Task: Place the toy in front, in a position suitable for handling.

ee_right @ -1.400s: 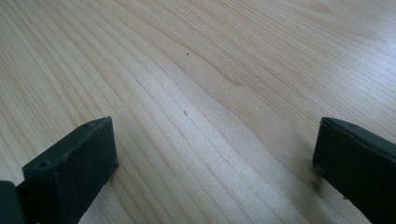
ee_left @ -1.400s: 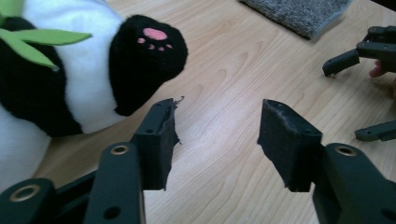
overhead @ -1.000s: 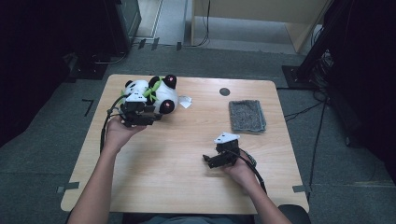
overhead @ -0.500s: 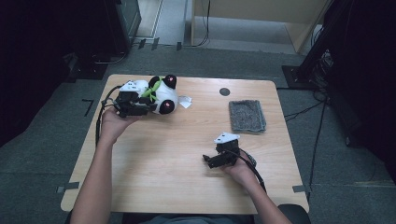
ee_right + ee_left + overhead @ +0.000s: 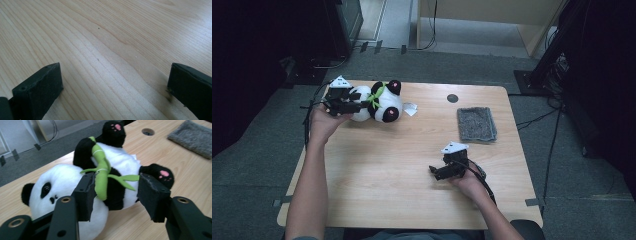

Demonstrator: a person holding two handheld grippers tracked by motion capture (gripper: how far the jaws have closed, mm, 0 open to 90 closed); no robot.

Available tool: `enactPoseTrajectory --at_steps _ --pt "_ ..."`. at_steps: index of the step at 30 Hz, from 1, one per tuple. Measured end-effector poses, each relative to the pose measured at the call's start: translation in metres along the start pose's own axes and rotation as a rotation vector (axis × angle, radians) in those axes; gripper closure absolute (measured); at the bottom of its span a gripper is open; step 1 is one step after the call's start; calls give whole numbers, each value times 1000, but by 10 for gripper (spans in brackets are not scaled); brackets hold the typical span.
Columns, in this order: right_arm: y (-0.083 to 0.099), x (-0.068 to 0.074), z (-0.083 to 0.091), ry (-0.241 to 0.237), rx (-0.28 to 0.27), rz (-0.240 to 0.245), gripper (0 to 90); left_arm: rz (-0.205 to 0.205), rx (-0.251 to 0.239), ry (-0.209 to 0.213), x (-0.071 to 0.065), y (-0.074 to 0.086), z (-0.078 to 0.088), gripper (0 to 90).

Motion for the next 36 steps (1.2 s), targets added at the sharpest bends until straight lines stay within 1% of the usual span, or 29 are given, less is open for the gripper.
enactPoseTrajectory --at_steps 2,4,5,7,8,9,10,13,14,15,17,18,20,24,25,28,29,30,31,33,34,36 --pt "0 0 0 1 -2 2 0 -3 -5 -1 2 0 0 474" --pt "0 0 0 2 -2 1 0 -10 -21 -20 7 1 -2 468" --pt "0 0 0 2 -2 1 0 0 -24 -18 10 2 -2 468" --pt "0 0 0 2 -2 0 0 33 -24 4 14 4 -4 469" --pt "0 0 0 2 -1 -2 0 38 -20 13 14 6 -6 469" --pt "0 0 0 3 0 -4 0 22 3 7 13 10 -11 469" --pt "0 0 0 4 -1 -4 0 17 12 1 13 11 -14 468" --pt "0 0 0 3 0 -5 0 16 27 4 10 15 -23 471" --pt "0 0 0 3 0 -5 0 16 27 4 10 15 -23 475" --pt "0 0 0 4 -1 -4 0 10 33 2 9 18 -29 486" --pt "0 0 0 3 -1 -4 0 9 36 3 8 19 -32 489" --pt "0 0 0 4 0 -5 0 21 24 -2 8 20 -35 511" --pt "0 1 0 3 -1 -6 0 36 4 -4 9 19 -36 553" --pt "0 1 0 4 0 -5 0 50 -8 -7 10 21 -36 639" --pt "0 1 0 4 0 -5 0 58 -13 -3 11 22 -36 639" --pt "0 1 0 4 0 -6 0 61 -12 15 8 23 -38 700" --pt "0 1 0 5 -1 -6 0 56 -5 20 6 24 -40 707" --pt "1 1 0 7 -1 -9 0 38 1 10 4 24 -42 701" --pt "1 1 0 7 -1 -9 0 38 1 10 4 24 -42 701" --pt "0 1 0 8 -3 -10 0 48 -6 4 5 23 -42 709" --pt "1 1 0 9 -2 -11 0 58 -8 4 6 23 -42 739" --pt "0 1 0 8 -2 -9 0 68 -15 8 6 23 -42 751"
Point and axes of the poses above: each handheld gripper's, and its own axes: z roughly backward along the jaws, y roughly out of its underside, x roughly to its left, the point moved 10 cm from there along -z, roughly forward along the jaws, and after that the axes turned 8 degrees about -y, right-handed, at the moved point
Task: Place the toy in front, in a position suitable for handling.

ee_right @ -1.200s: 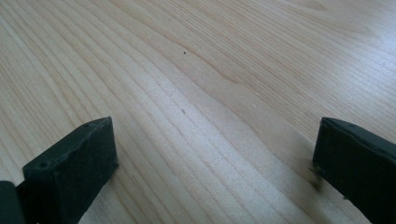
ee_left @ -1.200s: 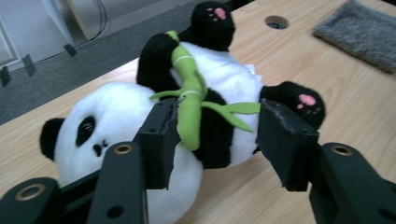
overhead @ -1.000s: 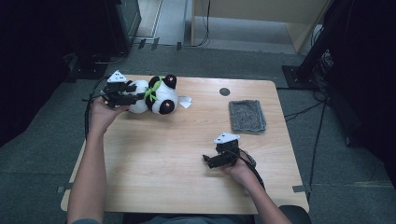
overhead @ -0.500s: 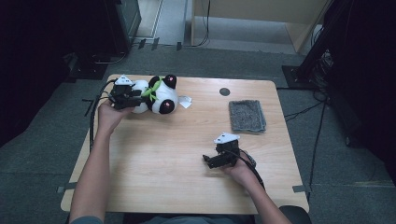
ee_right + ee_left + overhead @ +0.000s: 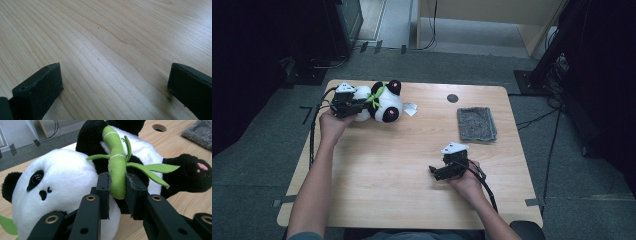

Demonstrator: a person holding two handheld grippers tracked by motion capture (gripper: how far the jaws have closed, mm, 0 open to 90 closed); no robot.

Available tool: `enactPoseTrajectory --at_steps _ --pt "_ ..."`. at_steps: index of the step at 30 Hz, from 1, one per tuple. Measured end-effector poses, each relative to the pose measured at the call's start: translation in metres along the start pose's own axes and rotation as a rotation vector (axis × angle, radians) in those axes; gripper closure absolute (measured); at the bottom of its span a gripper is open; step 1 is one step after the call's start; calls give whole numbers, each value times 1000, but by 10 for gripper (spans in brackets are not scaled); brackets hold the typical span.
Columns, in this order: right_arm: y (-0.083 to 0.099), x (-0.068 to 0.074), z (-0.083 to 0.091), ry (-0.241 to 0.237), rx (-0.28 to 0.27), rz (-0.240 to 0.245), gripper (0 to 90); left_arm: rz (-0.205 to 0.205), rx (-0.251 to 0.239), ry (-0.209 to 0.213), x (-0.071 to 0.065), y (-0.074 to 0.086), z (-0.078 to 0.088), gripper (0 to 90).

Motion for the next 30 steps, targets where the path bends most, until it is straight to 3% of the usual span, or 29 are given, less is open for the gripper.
enactPoseTrajectory --at_steps 4,7,15,18,22,25,30 --pt "0 0 0 0 0 0 0 -7 -7 0 -2 -1 1 778" --pt "0 0 0 0 -1 -1 0 19 -30 25 -4 -6 5 800" --pt "-1 0 0 2 -4 -3 6 19 -71 20 -12 -20 16 814" --pt "-1 -1 0 3 -5 -3 8 52 -86 37 -15 -27 22 817" --pt "-1 -1 0 3 -5 -3 9 53 -95 39 -20 -32 28 818" --pt "-2 -1 2 6 -24 -3 108 64 -101 49 -27 -38 34 818" --pt "-4 -2 3 10 -26 -11 160 68 -103 55 -37 -42 41 818"
Point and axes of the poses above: each handheld gripper's, and its own axes: z roughly backward along the jaws, y roughly out of its underside, x roughly to its left, the point moved 10 cm from there along -z, roughly forward along the jaws, and after that the axes turned 8 degrees about -y, right-handed, at the moved point
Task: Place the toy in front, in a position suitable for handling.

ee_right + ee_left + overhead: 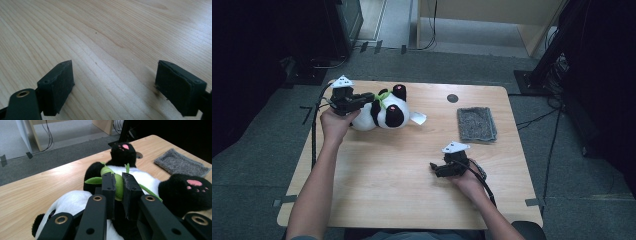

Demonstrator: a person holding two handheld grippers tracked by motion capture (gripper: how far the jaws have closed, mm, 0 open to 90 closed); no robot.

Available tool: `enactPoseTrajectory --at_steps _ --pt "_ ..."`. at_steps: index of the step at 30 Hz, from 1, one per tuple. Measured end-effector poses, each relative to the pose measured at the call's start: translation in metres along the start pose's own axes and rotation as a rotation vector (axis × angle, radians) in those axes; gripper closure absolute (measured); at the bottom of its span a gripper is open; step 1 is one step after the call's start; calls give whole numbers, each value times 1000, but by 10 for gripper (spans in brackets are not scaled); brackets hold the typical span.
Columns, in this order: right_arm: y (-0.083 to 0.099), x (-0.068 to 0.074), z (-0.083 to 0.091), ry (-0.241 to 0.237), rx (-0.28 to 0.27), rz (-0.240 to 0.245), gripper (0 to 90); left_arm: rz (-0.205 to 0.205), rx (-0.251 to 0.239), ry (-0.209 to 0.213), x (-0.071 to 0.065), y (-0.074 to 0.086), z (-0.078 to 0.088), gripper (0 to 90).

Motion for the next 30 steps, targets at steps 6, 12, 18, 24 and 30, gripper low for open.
enactPoseTrajectory --at_steps 6,12,18,24,30 --pt "-3 2 1 -11 18 -14 260 2 23 17 -11 0 0 818" --pt "-14 1 7 -19 -13 -22 267 29 42 44 -28 2 3 817" --pt "-23 -10 20 -10 -69 -52 309 4 45 37 -52 3 5 816" --pt "-32 -31 40 15 -113 -83 327 6 53 85 -79 5 9 817" --pt "-34 -44 49 35 -128 -111 339 14 70 98 -95 11 7 817"
Point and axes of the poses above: each handheld gripper's, and its own axes: z roughly backward along the jaws, y roughly out of its underside, x roughly to its left, the point moved 10 cm from there along -z, roughly forward along the jaws, and after that the axes turned 8 degrees about -y, right-handed, at the moved point
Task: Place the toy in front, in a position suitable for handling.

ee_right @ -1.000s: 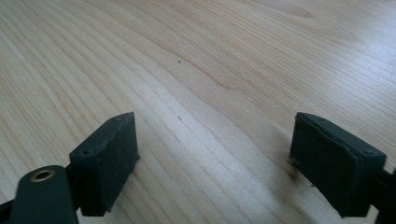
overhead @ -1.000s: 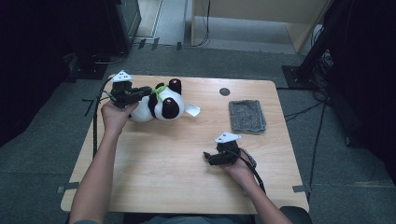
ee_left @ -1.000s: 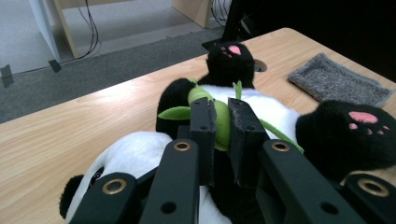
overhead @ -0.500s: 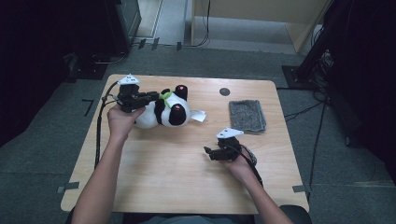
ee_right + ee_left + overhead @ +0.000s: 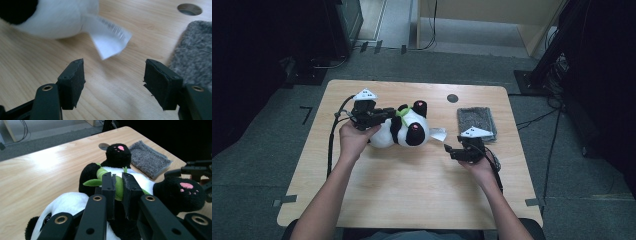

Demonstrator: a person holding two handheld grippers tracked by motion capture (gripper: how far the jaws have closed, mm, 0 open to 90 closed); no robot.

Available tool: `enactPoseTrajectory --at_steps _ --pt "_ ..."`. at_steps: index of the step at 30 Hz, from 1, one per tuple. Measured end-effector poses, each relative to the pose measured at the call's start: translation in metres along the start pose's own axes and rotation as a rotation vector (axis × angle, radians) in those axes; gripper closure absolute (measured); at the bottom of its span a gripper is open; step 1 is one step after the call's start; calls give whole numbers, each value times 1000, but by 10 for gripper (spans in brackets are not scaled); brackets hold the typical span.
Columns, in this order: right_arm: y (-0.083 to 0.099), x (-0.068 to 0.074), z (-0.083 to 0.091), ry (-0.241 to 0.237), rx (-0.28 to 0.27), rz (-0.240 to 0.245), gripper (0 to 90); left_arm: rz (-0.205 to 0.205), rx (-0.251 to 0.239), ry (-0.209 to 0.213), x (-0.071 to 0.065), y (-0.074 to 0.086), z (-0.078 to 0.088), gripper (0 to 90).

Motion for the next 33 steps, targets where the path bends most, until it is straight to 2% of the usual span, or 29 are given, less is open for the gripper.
enactPoseTrajectory --at_steps 2,4,8,10,11,15,17,18,21,22,24,25,29,33 --pt "-2 -4 3 8 -9 -7 342 8 2 11 -7 3 -1 817" --pt "-4 -8 6 17 -16 -13 343 -4 12 4 -18 7 -1 817" --pt "-5 -14 9 27 -23 -19 343 1 13 7 -25 9 1 816" --pt "-5 -16 9 34 -23 -18 347 11 17 24 -36 13 1 816" --pt "-5 -18 10 40 -23 -16 348 11 17 24 -36 13 1 816" --pt "-5 -23 12 54 -26 -27 351 1 32 40 -50 21 1 813" --pt "-4 -26 12 61 -25 -29 351 0 37 45 -51 22 0 807" --pt "-4 -27 12 65 -25 -34 351 13 33 60 -51 24 0 804" --pt "-4 -29 13 70 -26 -36 351 0 31 64 -50 25 1 792" --pt "-4 -31 13 73 -26 -39 352 -18 34 58 -49 26 2 771" --pt "-3 -31 13 75 -26 -40 352 -17 33 67 -49 27 2 749" --pt "-3 -33 12 79 -26 -42 353 -14 24 81 -49 26 4 670" --pt "-3 -35 11 85 -27 -45 357 -22 6 85 -46 26 7 534" --pt "-4 -40 13 101 -39 -49 372 -51 8 93 -42 29 11 468"
Point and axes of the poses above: each handheld gripper's, and its own axes: z roughly backward along the jaws, y roughly out of its underside, x roughly to its left, the point moved 10 cm from there along -z, roughly forward along the jaws, and after that the axes turned 8 degrees about -y, right-handed, at the moved point
